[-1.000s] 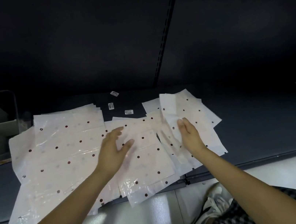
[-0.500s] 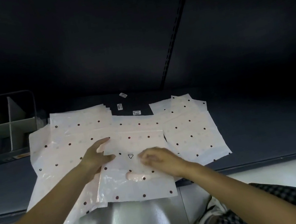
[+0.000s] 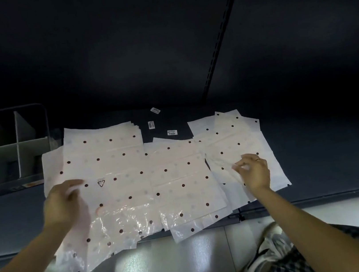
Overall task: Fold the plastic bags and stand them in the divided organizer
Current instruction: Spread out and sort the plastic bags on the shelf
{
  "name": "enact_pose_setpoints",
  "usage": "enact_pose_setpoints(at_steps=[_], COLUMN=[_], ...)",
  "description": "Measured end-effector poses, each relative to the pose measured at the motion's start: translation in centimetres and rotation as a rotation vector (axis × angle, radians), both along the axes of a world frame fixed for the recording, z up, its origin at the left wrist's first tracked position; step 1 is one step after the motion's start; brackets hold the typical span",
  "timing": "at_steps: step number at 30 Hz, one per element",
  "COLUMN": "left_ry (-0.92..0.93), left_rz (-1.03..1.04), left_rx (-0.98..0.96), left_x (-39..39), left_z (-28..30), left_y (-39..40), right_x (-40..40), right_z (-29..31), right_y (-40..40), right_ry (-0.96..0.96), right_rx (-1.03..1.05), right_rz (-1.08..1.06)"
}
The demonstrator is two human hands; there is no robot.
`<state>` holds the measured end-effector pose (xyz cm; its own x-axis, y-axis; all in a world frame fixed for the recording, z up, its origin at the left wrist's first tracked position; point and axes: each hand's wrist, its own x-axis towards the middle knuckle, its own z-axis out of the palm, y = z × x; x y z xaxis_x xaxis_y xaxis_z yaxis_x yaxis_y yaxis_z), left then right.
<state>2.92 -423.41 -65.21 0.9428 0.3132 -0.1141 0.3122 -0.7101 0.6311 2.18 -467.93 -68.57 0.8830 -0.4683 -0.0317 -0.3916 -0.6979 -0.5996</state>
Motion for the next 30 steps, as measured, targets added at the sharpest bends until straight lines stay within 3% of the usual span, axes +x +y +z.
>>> enact_pose_setpoints(at_steps=[4, 7, 10, 13, 15, 18, 20, 23, 27, 30], left_ry=[0.057, -0.104, -0.191, -0.09, 0.076, 0.314, 0.314, 0.3, 0.279, 0.234], left_rz=[0.067, 0.04, -0.144, -0.307, -0.329, -0.176, -0.069, 0.016, -0.051, -0.127], left_rx=[0.107, 0.228, 0.103, -0.243, -0.506, -0.765, -0.715, -0.495, -0.349, -0.287], left_x=[-0.5, -1.1, -1.6, -2.1, -2.2, -1.7, -1.1, -0.2, -0.5, -1.0], left_z=[0.1, 1.0, 2.0, 2.8, 3.4, 3.4, 2.7, 1.5, 0.4, -0.4], left_y=[-0.7, -2.1, -4.7, -8.4, -11.1, -14.3, -15.7, -16.5, -16.2, -15.8], right_x=[1.0, 1.1, 1.0, 0.3, -0.5, -1.9, -2.5, -1.9, -1.0, -1.7], right_z=[1.1, 2.8, 4.8, 6.0, 5.8, 4.6, 3.9, 3.4, 2.0, 0.6], right_y=[-0.1, 0.8, 3.6, 7.9, 10.6, 13.5, 13.8, 10.8, 2.9, -0.6], right_ry=[0.012, -0.128, -0.251, -0.276, -0.213, -0.047, 0.053, 0.024, 0.168, 0.254], right_rx=[0.133, 0.327, 0.468, 0.585, 0.539, 0.484, 0.469, 0.293, -0.086, -0.188], right_rz=[-0.073, -0.093, -0.071, 0.043, 0.151, 0.278, 0.368, 0.365, 0.222, 0.184])
